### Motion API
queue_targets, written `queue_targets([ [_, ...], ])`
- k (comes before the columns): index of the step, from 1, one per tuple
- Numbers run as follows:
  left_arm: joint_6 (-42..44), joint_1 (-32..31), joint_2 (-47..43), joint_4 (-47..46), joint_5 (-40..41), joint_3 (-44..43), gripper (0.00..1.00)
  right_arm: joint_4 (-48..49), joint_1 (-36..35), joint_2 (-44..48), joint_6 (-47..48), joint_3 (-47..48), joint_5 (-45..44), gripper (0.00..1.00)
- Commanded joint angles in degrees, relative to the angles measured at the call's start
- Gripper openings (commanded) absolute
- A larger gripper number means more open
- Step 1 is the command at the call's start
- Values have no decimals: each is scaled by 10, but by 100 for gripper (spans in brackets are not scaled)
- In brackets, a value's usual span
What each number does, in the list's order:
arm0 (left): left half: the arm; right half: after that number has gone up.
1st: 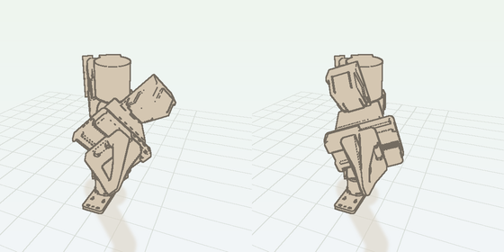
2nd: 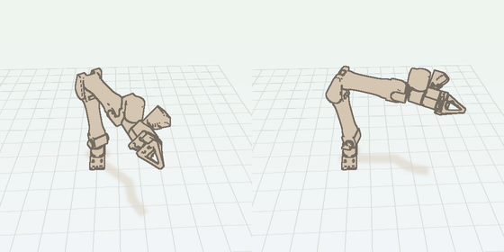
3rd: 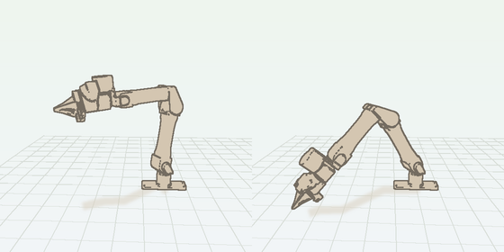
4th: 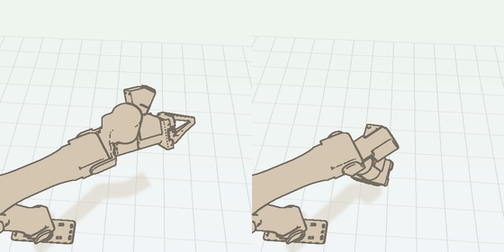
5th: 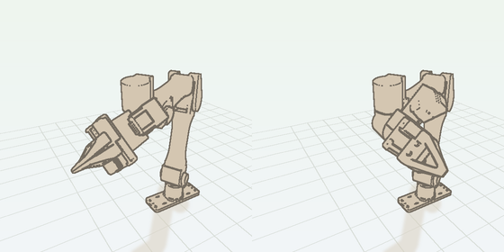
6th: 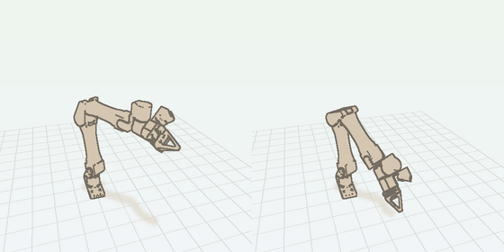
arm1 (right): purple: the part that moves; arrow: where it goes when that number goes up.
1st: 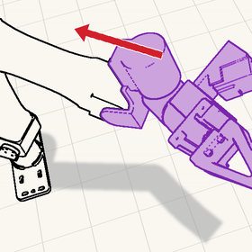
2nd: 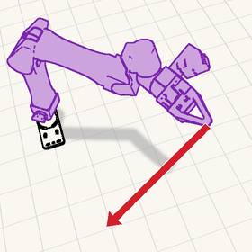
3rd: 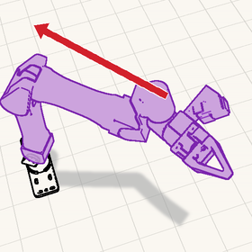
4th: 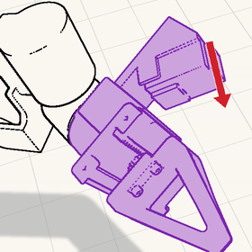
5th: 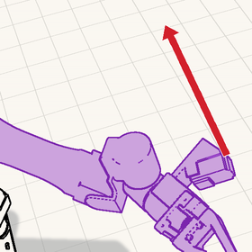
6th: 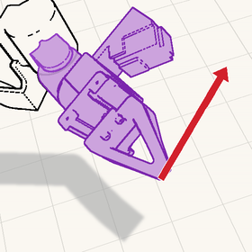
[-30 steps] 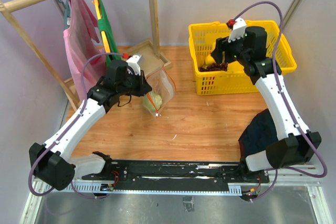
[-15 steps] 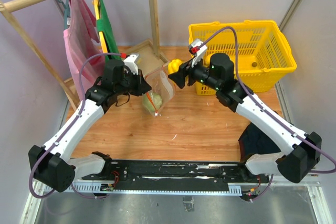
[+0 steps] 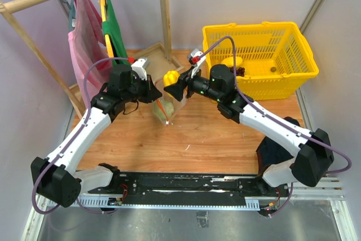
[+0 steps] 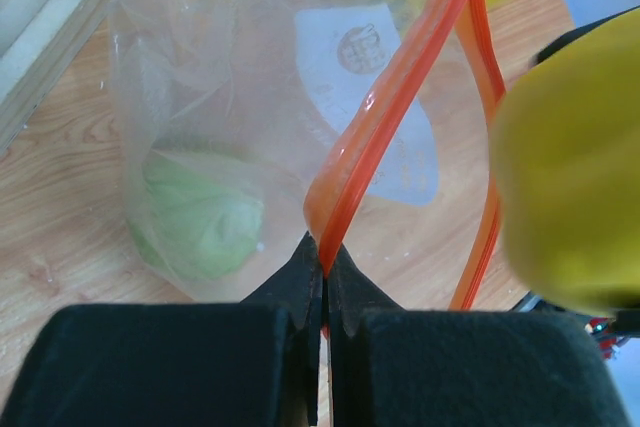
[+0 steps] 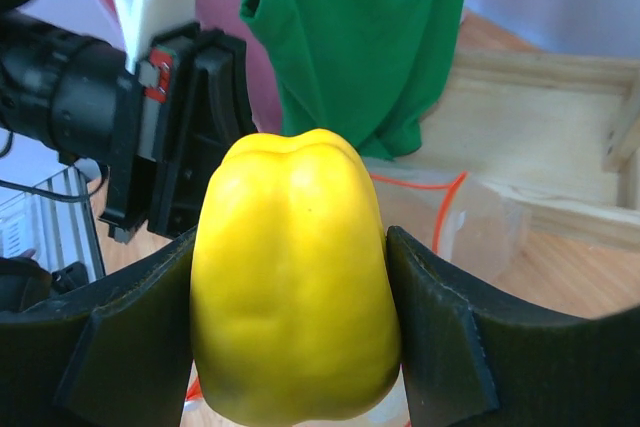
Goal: Place the food in the zip-top bag and seal the zipper
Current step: Place the fake vegetable in the zipper food storage bag.
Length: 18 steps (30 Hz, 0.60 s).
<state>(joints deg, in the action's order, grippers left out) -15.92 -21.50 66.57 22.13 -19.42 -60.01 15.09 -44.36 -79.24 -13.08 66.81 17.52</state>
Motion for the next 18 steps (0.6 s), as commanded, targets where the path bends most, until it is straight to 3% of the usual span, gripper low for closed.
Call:
queue_targets([
  [1,-5,8,-14,-22,-16,5,0,39,-12,-31,-40,-13,23,20],
  [13,-6,11,-18,-31,-42,12,0,16,-13,-107,-50,-15,-62,21],
  [18,-7,12,-15,-33,-56,13,0,55,-13,-155,-47,-5,-98,21],
])
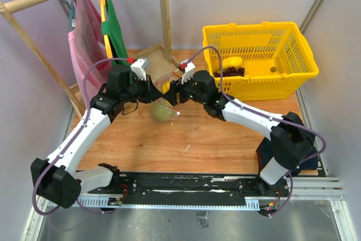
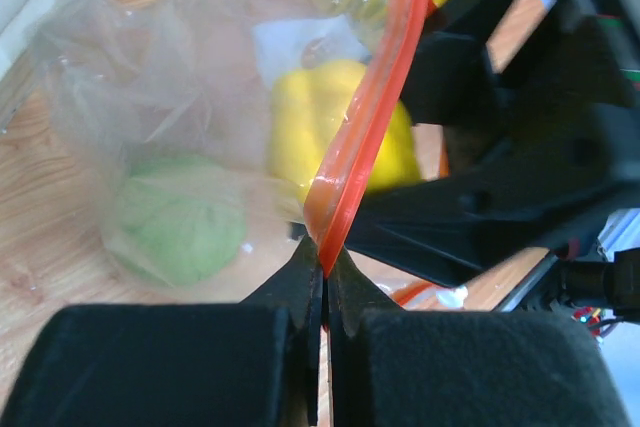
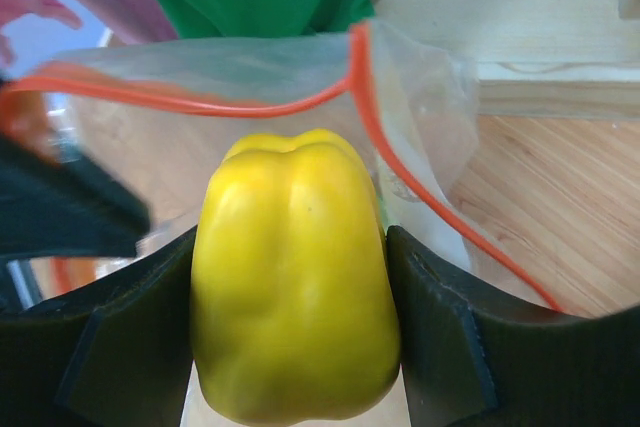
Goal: Place the food in the zip-top bag and seal the zipper
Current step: Place the fake vegetable in the zipper food storage bag.
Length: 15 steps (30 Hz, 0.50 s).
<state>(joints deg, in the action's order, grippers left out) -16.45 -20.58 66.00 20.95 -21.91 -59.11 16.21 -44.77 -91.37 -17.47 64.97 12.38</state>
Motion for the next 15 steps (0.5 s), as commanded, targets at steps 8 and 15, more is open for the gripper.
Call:
queue_targets([
  [8,-1,3,-3,-20,-40,8,0,129,-7,-104,-8,38,-50,23],
  [15,-5,2,7,-20,-49,8,0,204,-7,-169,-19,69,0,28],
])
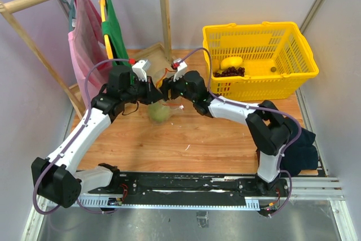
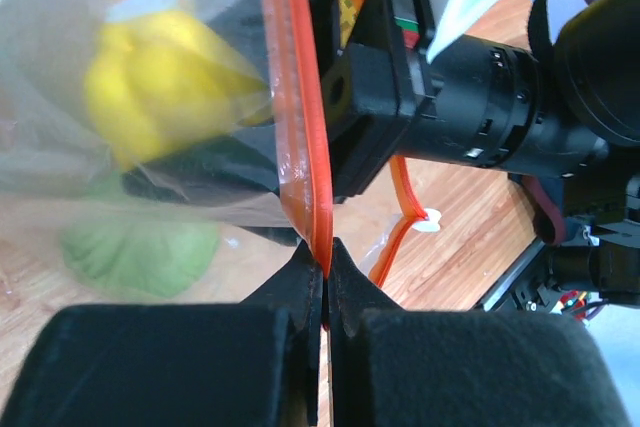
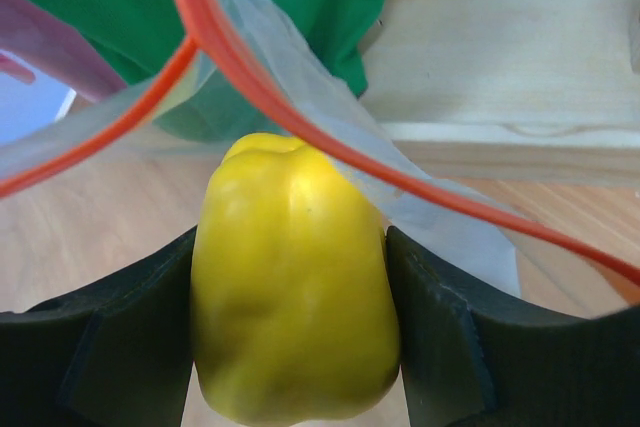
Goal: Place the food in the zip-top bag and seal the zipper
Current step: Place the fake vegetable in the zipper food storage bag.
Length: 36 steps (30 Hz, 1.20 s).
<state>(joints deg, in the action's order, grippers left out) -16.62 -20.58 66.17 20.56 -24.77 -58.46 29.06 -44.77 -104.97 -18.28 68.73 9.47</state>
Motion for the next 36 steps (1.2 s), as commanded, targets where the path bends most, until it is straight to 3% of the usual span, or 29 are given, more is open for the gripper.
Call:
queue_targets([
  [1,-4,2,6,-16,-20,2,0,83,-7,-43,-14,37,40,29],
  [5,-6,2,10,-16,-19,3,0,115,-7,-74,-30,53,72,40],
  [10,-9,4,13,-13,-14,2,0,122,-7,-82,-42,67,111,64],
  [19,-13,8,13,-14,-13,4,1,106,-7,-82,-47,75,147,86],
  [29,-17,14,11,-12,-6,5,0,41,6,-17,-4,43,150,88],
  [36,-21,20,11,-13,-3,7,0,-66,15,42,67,43,131,88],
])
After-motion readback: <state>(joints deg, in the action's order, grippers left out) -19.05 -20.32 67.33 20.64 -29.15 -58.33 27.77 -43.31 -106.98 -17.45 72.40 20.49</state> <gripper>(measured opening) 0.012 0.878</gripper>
